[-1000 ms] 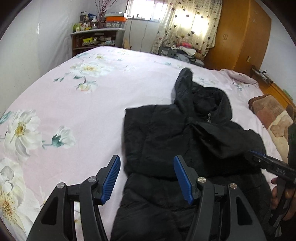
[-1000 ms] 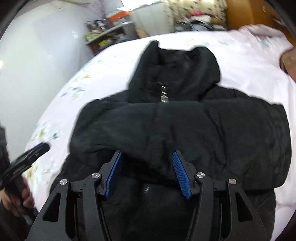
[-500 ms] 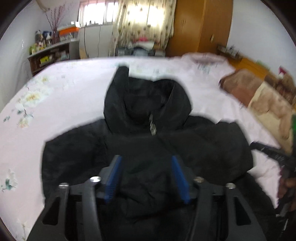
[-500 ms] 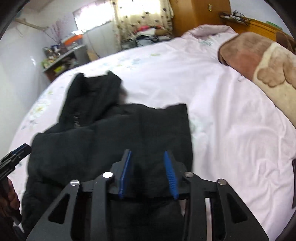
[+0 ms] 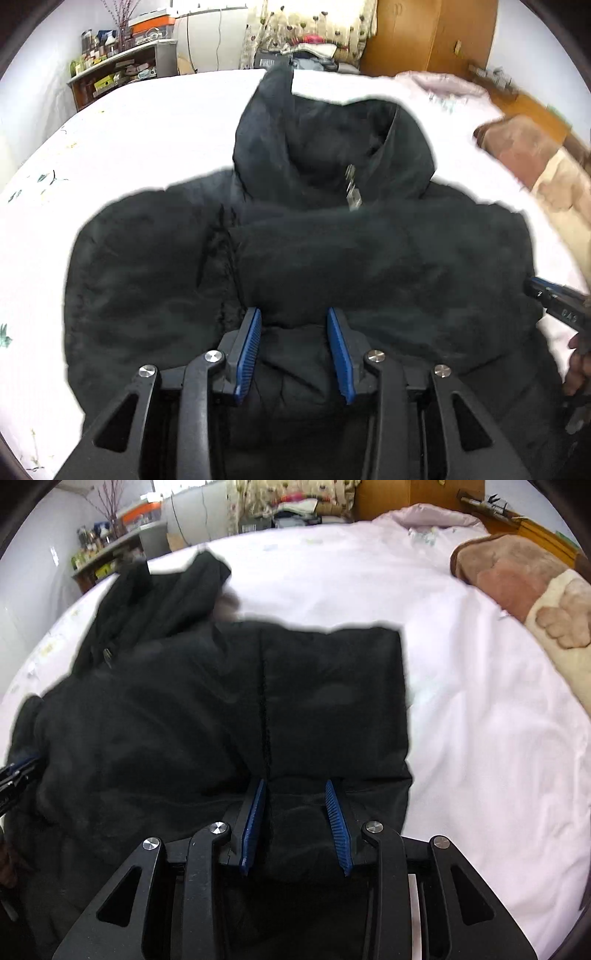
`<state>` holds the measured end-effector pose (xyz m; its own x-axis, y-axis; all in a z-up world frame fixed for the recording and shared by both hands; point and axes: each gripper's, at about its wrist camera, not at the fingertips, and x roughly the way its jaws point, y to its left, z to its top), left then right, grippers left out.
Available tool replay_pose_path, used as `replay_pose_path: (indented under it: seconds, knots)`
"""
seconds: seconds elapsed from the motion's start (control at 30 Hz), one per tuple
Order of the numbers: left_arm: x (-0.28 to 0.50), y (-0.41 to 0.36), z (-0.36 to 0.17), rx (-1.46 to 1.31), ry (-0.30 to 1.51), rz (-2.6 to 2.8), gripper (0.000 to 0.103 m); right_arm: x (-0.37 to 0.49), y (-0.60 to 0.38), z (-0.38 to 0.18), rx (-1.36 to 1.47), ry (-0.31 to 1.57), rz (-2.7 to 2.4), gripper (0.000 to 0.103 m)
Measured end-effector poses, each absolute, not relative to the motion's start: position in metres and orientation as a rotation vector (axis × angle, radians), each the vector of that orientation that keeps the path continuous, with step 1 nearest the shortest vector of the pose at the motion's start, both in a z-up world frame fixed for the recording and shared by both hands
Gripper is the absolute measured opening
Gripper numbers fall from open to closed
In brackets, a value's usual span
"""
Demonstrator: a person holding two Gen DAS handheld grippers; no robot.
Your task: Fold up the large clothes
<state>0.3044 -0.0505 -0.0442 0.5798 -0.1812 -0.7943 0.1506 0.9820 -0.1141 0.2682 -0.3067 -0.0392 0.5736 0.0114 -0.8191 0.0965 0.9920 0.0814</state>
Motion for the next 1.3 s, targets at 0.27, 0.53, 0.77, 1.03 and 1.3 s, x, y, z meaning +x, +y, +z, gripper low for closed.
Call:
replay_pose_path:
  seconds: [0.27, 0.53, 0.77, 1.03, 1.3]
  knots:
    - [0.356, -0.059, -0.043, 0.018, 0.913, -0.142, 0.039, 0.310, -0.313, -0.003, 0.141, 0.874, -0.025, 0.035]
    - [0.362, -0.056, -0.085, 0.055, 0.906, -0.141, 0.040, 0.340, -0.312, -0.061, 0.074, 0.998, -0.068, 0.033]
    - [0.314, -0.042, -0.019, -0.018, 0.824, -0.194, 0.037, 0.284, -0.309, 0.001, 0.104, 0.869, -0.028, 0.033]
    - [0.294, -0.035, -0.073, -0.011, 0.928, -0.193, 0.039, 0.253, -0.307, -0.043, 0.124, 0.986, -0.013, 0.033]
    - [0.287, -0.038, -0.061, 0.025, 0.935, -0.169, 0.039, 0.259, -0.307, -0.045, 0.138, 1.002, -0.044, 0.034]
